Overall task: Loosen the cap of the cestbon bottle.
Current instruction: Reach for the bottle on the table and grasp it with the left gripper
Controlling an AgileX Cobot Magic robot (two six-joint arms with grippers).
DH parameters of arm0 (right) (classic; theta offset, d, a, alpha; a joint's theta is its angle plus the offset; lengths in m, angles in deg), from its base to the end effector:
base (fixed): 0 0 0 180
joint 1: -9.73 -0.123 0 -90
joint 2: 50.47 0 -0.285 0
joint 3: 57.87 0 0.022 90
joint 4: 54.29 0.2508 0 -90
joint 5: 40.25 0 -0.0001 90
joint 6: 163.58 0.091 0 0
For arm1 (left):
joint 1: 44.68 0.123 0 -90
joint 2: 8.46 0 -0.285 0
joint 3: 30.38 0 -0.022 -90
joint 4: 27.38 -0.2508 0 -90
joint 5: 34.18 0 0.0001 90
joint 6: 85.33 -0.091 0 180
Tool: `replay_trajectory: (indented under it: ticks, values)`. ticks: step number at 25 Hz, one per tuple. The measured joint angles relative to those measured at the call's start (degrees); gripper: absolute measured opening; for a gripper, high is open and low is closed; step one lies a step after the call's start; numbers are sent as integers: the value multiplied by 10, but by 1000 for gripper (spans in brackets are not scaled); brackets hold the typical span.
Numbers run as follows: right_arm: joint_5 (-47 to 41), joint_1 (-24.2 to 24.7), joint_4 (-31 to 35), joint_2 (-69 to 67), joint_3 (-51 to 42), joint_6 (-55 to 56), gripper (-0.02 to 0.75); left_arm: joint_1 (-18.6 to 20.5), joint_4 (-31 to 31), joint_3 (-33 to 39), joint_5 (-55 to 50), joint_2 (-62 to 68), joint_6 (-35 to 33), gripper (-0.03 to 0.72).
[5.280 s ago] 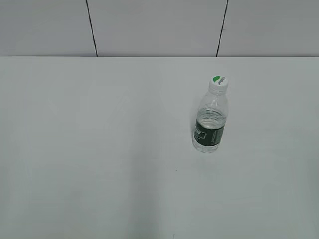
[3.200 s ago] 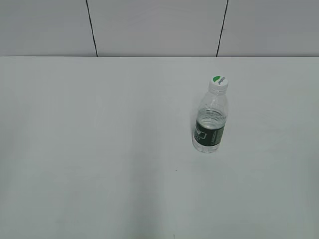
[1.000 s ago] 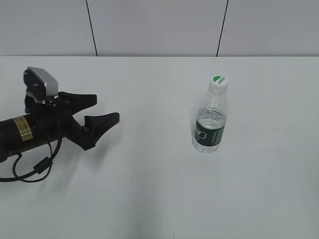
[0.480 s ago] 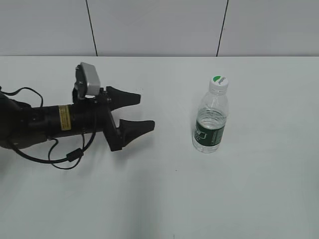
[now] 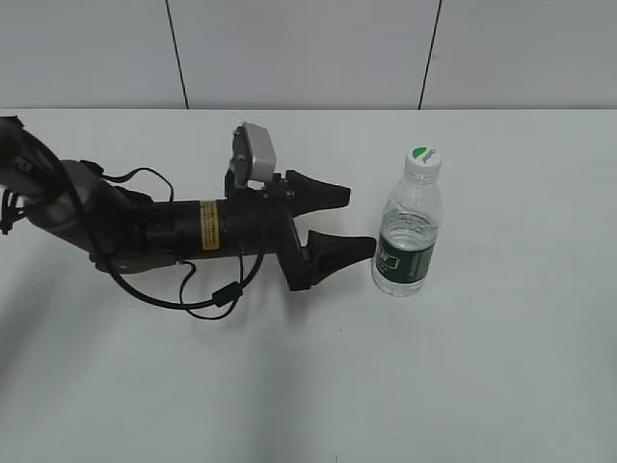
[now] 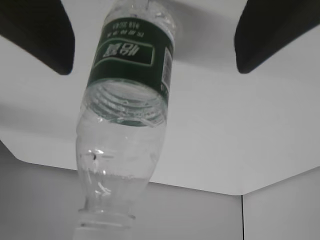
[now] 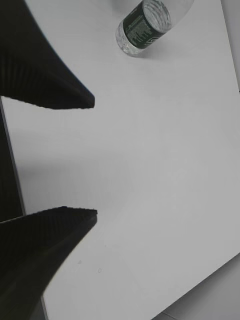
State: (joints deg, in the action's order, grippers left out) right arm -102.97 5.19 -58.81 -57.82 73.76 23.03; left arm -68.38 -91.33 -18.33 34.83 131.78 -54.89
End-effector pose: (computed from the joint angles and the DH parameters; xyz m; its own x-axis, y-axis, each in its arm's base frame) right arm -0.0075 -0.0070 0.2757 -0.4735 0.0415 -0.8798 0.0200 0.9991 0.0364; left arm 0.3387 -0.2320 0.0819 -0.1141 0.1101 -0.9873 0.9824 0.1603 -0.0957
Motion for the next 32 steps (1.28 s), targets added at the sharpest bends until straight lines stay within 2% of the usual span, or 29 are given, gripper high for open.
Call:
replay_trajectory:
  ticks: [7,17,24,32]
  values:
    - [0,0,0,0,0,0,479,-40,8,-27,-45,6,2,588]
    - [0,0,0,0,0,0,479,-58,69,-31,-61,26,2,588]
    - [0,0,0,0,0,0,479,-79,74,-72,-82,35,2,588]
    - [0,0,1,0,0,0,479,-94,75,-76,-99,47,2,588]
